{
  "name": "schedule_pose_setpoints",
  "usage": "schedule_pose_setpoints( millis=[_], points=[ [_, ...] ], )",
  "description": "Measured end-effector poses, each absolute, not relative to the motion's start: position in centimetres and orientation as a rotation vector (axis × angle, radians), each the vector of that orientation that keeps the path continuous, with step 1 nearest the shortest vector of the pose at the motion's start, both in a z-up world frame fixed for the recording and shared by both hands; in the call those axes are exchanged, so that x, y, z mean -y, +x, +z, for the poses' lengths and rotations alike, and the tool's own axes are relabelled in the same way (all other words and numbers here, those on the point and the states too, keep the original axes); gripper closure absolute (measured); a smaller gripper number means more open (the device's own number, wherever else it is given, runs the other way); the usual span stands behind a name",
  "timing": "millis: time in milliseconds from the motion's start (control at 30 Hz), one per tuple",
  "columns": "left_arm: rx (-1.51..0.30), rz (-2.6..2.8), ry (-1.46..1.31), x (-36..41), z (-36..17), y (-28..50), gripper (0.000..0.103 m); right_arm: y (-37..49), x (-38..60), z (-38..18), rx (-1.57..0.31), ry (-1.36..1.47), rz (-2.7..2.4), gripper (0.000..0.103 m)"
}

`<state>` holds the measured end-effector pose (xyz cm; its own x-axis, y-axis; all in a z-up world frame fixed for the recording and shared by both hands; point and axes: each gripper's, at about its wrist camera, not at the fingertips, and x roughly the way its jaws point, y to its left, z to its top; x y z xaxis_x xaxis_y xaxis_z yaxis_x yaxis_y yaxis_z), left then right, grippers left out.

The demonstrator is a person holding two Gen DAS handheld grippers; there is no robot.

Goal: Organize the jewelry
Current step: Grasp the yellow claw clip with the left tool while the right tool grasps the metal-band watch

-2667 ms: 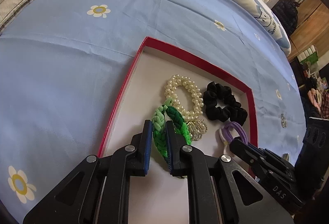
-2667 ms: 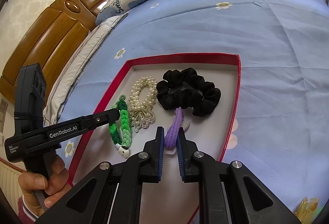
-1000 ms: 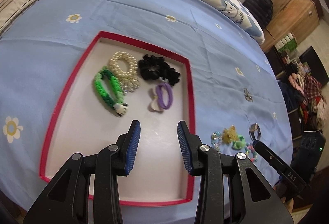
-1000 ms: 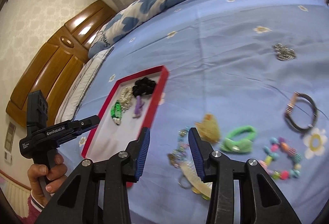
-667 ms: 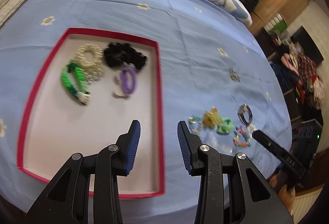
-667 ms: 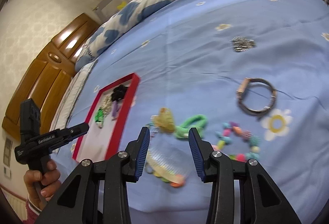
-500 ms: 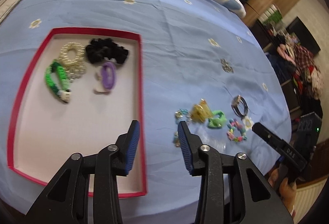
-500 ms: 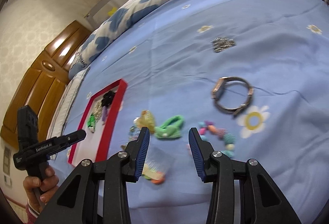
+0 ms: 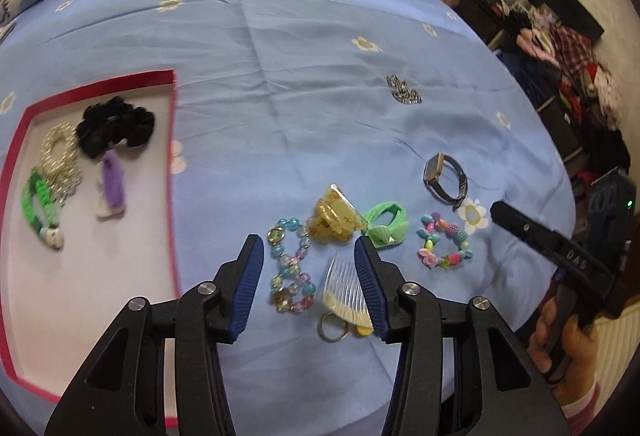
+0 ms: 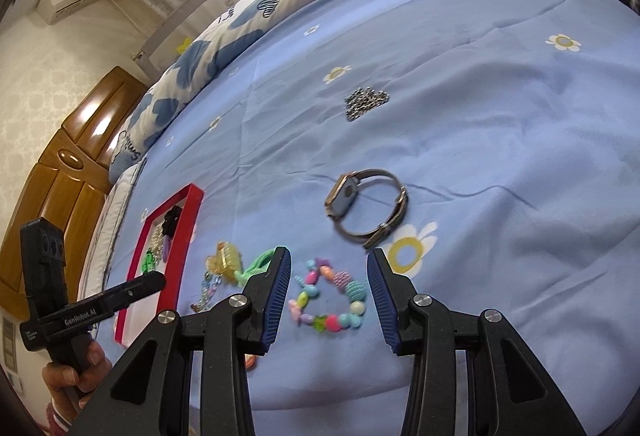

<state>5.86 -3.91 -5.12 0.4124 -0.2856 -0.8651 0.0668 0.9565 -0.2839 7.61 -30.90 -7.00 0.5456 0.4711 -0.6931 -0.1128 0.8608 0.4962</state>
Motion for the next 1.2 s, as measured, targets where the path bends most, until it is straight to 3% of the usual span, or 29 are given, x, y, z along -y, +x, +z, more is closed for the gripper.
schedule_pose_setpoints(
  millis=[267, 400, 733, 800, 833, 900, 967, 1200],
  points=[
    [-1.158, -0.240, -0.198, 5.4, -6.4, 7.5, 0.052, 8.8, 31.1, -7.1, -0.939, 0.425, 0.357, 0.060],
    [-1.169, -0.253, -0.189, 6.2, -6.9, 8.3, 0.042, 10.0, 29.9, -7.0, -0.943, 0.409, 0.385, 0.060],
    [-1.200, -0.240, -0.135, 7.9, -9.0, 10.2, 0.043, 14.1, 27.0, -9.2, -1.007, 0.315, 0.380, 0.060],
    [-1.208, -0.228, -0.120, 7.9, -9.6, 10.4, 0.052, 14.6, 26.7, -9.9, -1.025, 0.299, 0.371, 0.061],
    [-1.213, -0.229, -0.118, 7.8, -9.8, 10.5, 0.062, 14.7, 26.6, -10.1, -1.029, 0.289, 0.367, 0.063],
    [-1.215, -0.229, -0.123, 7.7, -10.0, 10.5, 0.062, 14.9, 26.6, -10.4, -1.029, 0.271, 0.358, 0.067],
    [-1.206, -0.231, -0.129, 7.4, -10.0, 10.5, 0.062, 14.9, 26.7, -10.4, -1.024, 0.256, 0.343, 0.085],
    [-1.167, -0.229, -0.174, 6.1, -8.6, 9.8, 0.063, 13.8, 27.1, -9.5, -0.994, 0.272, 0.373, 0.093]
  ],
)
